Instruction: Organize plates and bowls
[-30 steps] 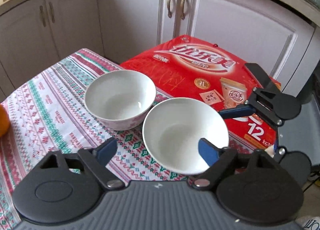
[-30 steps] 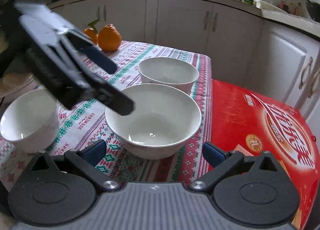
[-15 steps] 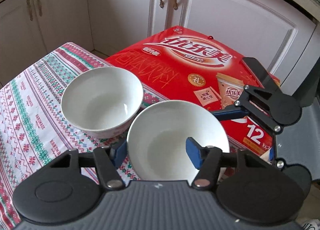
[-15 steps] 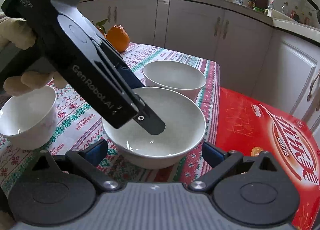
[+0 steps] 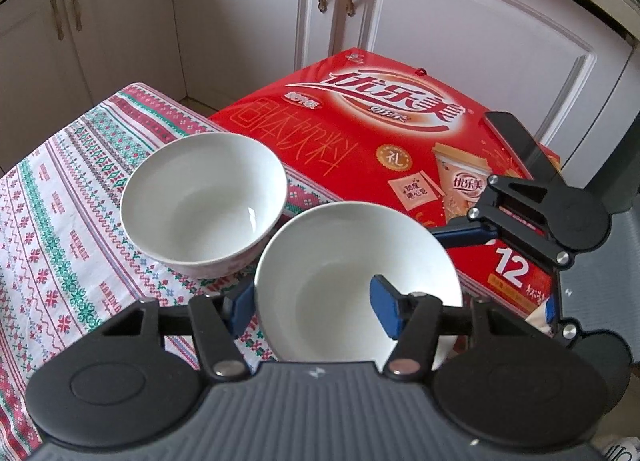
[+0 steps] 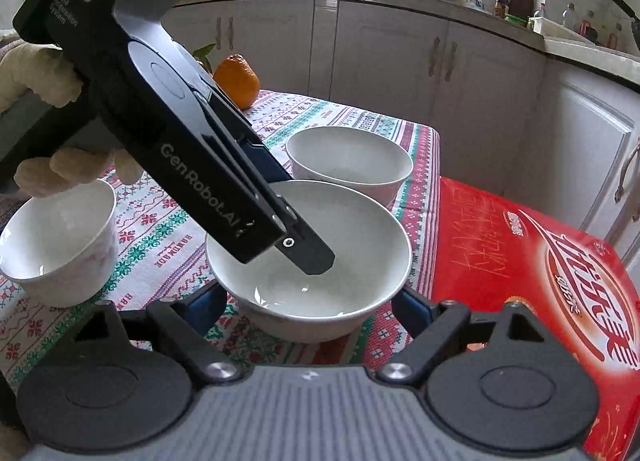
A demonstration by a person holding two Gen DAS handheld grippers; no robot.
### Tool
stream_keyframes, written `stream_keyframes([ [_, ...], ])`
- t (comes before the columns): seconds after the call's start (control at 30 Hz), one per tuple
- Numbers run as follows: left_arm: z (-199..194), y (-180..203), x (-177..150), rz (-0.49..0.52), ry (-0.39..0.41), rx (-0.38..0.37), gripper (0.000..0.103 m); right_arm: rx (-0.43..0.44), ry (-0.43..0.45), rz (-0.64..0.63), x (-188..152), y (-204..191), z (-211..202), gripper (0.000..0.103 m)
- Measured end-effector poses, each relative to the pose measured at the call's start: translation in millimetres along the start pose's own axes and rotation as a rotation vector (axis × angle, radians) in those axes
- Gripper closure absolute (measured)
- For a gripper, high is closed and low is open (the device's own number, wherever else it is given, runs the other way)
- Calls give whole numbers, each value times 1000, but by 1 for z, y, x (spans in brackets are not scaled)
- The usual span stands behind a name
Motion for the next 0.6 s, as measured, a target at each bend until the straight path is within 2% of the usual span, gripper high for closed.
stream_keyframes([
  [0.33, -15, 8, -2, 8, 6, 13, 44, 18, -14, 12, 6, -4, -10, 11],
  [0.6, -47, 14, -10, -18, 41, 25, 44, 53, -14, 19, 19, -23, -33, 11],
])
Point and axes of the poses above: each gripper's, at about its wrist camera, not at the fingertips, and z roughly the way its jaws point, y to its right, x to its top, the point moved 8 cm from there along z, roughly the way its jaws point, and after that the axes turned 2 degrees about y, right-handed, at the moved point
